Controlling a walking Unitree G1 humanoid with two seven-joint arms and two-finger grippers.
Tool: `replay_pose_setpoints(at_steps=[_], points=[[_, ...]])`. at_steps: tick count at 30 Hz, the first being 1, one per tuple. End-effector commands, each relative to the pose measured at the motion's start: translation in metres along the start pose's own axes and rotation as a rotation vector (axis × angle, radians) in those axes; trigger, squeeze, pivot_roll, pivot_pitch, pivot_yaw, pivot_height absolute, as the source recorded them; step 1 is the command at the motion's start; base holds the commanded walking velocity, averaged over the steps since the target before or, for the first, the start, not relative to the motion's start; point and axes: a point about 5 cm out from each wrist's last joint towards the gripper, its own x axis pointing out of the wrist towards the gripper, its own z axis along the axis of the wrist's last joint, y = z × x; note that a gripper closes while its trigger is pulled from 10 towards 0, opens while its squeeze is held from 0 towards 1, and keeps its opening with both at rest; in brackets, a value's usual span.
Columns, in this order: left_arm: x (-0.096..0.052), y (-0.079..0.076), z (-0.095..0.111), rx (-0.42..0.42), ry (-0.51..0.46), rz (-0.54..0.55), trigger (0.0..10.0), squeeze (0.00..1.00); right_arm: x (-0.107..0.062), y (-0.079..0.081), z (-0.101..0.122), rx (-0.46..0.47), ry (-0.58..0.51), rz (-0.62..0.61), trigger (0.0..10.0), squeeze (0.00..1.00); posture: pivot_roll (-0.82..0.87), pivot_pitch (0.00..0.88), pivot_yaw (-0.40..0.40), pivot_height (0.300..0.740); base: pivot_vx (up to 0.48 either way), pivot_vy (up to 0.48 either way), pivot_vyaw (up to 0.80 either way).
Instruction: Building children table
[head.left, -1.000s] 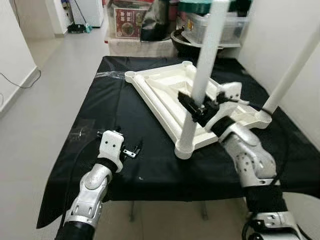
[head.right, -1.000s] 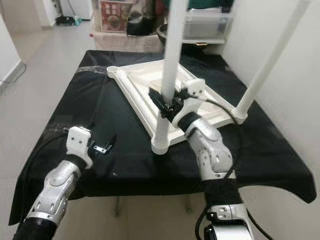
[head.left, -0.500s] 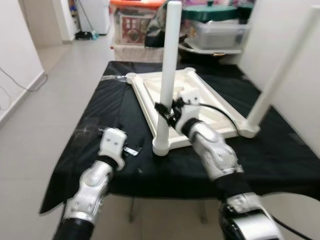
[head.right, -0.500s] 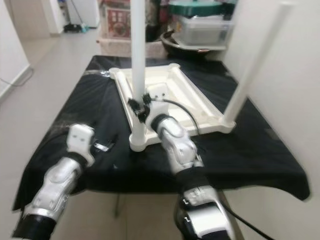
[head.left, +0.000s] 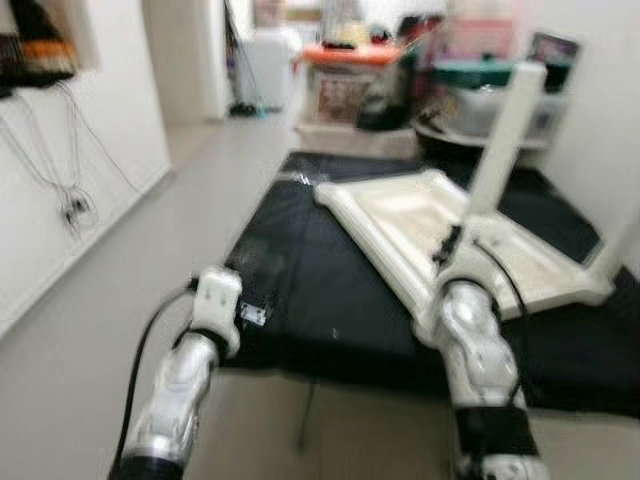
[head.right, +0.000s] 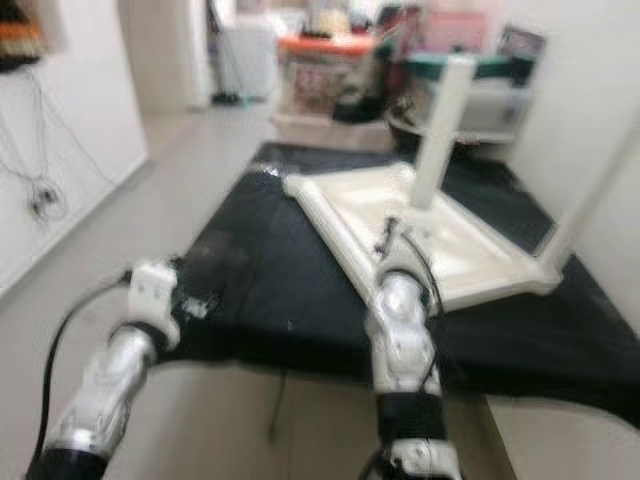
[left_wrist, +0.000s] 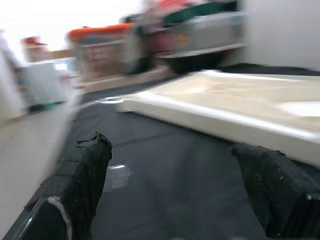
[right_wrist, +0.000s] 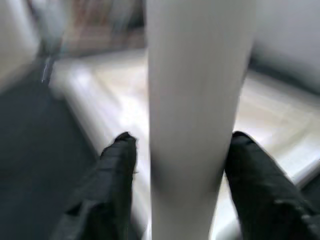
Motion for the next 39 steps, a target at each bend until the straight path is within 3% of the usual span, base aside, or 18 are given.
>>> replay_pose_setpoints(at_steps=[1, 2, 3, 10, 15, 16, 19, 20, 23, 25, 27, 30, 31, 32, 34, 37, 38, 39], points=[[0.002, -0.008, -0.002, 0.001, 0.012, -0.026, 10.0, 0.00, 0.004, 0.005, 0.012, 0.001, -0.039, 0.083, 10.0, 1.00, 0.13, 0.000, -0.054, 0.740, 0.000, 0.000, 0.00], [0.001, -0.008, -0.001, 0.002, 0.011, -0.027, 10.0, 0.00, 0.007, 0.004, 0.019, -0.002, -0.060, 0.105, 10.0, 1.00, 0.13, 0.000, -0.055, 0.740, 0.000, 0.000, 0.00], [0.000, -0.005, -0.002, 0.005, 0.014, -0.022, 10.0, 0.00, 0.011, 0.002, 0.028, 0.005, -0.088, 0.157, 10.0, 0.00, 0.14, 0.000, -0.057, 0.740, 0.000, 0.000, 0.00], [-0.001, 0.002, -0.003, 0.013, 0.022, -0.003, 10.0, 0.00, 0.016, -0.003, 0.058, 0.023, -0.197, 0.408, 10.0, 0.00, 0.14, 0.000, -0.067, 0.740, 0.000, 0.000, 0.00], [0.000, 0.001, -0.003, 0.007, 0.016, 0.006, 10.0, 0.00, 0.021, -0.007, 0.066, -0.063, -0.230, 0.572, 10.0, 0.00, 0.15, 0.000, -0.079, 0.740, 0.000, 0.000, 0.00], [0.001, -0.003, -0.003, 0.002, 0.012, 0.003, 10.0, 0.00, 0.017, -0.003, 0.060, -0.091, -0.219, 0.701, 3.5, 0.00, 0.16, 0.000, -0.081, 0.740, 0.000, 0.000, 0.00], [0.001, -0.004, -0.002, 0.000, 0.009, 0.001, 10.0, 0.00, 0.015, -0.001, 0.056, -0.105, -0.212, 0.764, 3.5, 0.00, 0.16, 0.000, -0.081, 0.740, 0.000, 0.000, 0.00], [0.000, -0.005, -0.002, -0.001, 0.008, -0.003, 10.0, 0.00, 0.013, 0.001, 0.050, -0.121, -0.187, 0.834, 0.0, 0.00, 0.16, 0.000, -0.083, 0.740, 0.000, 0.000, 0.00], [-0.002, -0.005, -0.002, 0.002, 0.008, -0.010, 10.0, 0.00, 0.016, 0.001, 0.040, -0.156, -0.122, 0.881, 0.0, 0.00, 0.16, 0.000, -0.084, 0.740, 0.000, 0.000, 0.00], [-0.002, -0.003, -0.003, 0.007, 0.012, -0.008, 10.0, 0.00, 0.028, -0.005, 0.037, -0.212, -0.087, 0.749, 0.0, 0.00, 0.17, 0.000, -0.086, 0.740, 0.000, 0.000, 0.00], [-0.001, 0.000, -0.003, 0.011, 0.011, 0.000, 10.0, 0.00, 0.053, -0.029, 0.037, -0.200, -0.028, 0.311, 0.0, 0.00, 0.16, 0.000, -0.093, 0.740, 0.000, 0.000, 0.00], [-0.001, 0.000, -0.003, 0.011, 0.011, 0.000, 10.0, 0.00, 0.053, -0.029, 0.037, -0.200, -0.028, 0.311, 0.0, 0.00, 0.16, 0.000, -0.093, 0.740, 0.000, 0.000, 0.00], [0.000, 0.001, -0.002, 0.010, 0.009, 0.005, 10.0, 0.00, 0.057, -0.048, 0.033, -0.128, -0.014, 0.030, 0.0, 0.00, 0.16, 0.000, -0.097, 0.740, 0.000, 0.000, 0.00], [0.000, 0.001, -0.002, 0.010, 0.009, 0.005, 10.0, 0.00, 0.057, -0.048, 0.033, -0.128, -0.014, 0.030, 0.0, 0.00, 0.16, 0.000, -0.097, 0.740, 0.000, 0.000, 0.00], [0.000, -0.003, -0.003, 0.003, 0.008, 0.004, 10.0, 0.00, 0.041, -0.035, 0.007, -0.045, 0.033, -0.176, 0.0, 0.00, 0.17, 0.000, -0.085, 0.740, 0.000, 0.000, 0.00], [-0.001, -0.009, -0.002, 0.007, 0.007, -0.023, 10.0, 0.00, 0.019, 0.013, -0.007, -0.089, 0.035, 0.021, 0.0, 0.00, 0.17, 0.000, -0.091, 0.740, 0.000, 0.000, 0.00], [-0.001, -0.009, -0.002, 0.007, 0.007, -0.023, 10.0, 0.00, 0.019, 0.013, -0.007, -0.089, 0.035, 0.021, 0.0, 0.00, 0.17, 0.000, -0.091, 0.740, 0.000, 0.000, 0.00], [-0.002, -0.006, -0.003, 0.009, 0.009, -0.018, 10.0, 0.00, 0.016, 0.025, -0.003, -0.116, 0.008, 0.101, 10.0, 0.00, 0.17, 0.000, -0.093, 0.740, 0.000, 0.000, 0.00]])
